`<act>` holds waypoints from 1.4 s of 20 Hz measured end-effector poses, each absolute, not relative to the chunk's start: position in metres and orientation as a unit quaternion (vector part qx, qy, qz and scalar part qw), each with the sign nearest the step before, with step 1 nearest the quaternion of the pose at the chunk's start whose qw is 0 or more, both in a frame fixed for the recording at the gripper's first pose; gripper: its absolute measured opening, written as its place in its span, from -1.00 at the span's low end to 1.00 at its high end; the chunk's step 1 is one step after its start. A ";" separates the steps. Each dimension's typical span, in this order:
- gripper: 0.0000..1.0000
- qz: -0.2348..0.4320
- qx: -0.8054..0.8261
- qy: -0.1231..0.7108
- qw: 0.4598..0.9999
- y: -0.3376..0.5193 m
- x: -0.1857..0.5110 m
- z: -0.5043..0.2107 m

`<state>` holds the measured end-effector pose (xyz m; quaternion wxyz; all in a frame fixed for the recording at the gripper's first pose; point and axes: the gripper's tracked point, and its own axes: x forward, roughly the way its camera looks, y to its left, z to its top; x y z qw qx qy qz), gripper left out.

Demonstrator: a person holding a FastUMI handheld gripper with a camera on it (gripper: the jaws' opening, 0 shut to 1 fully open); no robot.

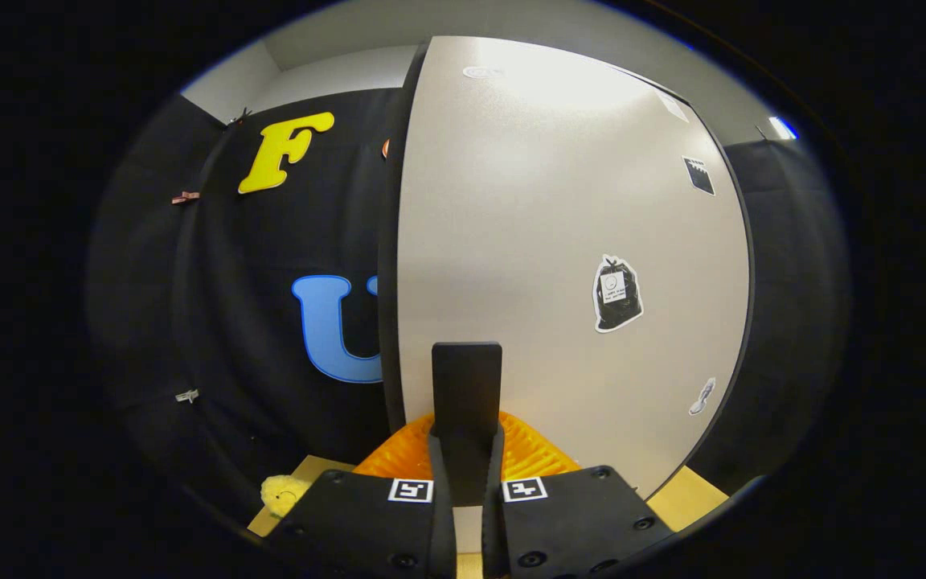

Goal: Open the shoe cabinet door, grab the shoes and put them into the shoe cabinet, then close the shoe cabinet door.

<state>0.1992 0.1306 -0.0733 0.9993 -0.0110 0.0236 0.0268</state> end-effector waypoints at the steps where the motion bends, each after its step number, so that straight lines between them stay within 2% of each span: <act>1: -0.67 0.030 -0.011 0.021 0.999 0.130 0.192 -0.071; 3: -0.67 0.037 -0.012 0.016 0.999 0.124 0.175 -0.068; 5: -0.76 0.046 -0.004 0.016 0.999 0.115 0.154 -0.066; 16: -0.76 0.075 0.006 0.020 0.997 0.053 0.073 -0.061; 28: -0.78 0.042 0.005 0.021 0.999 -0.048 0.016 -0.056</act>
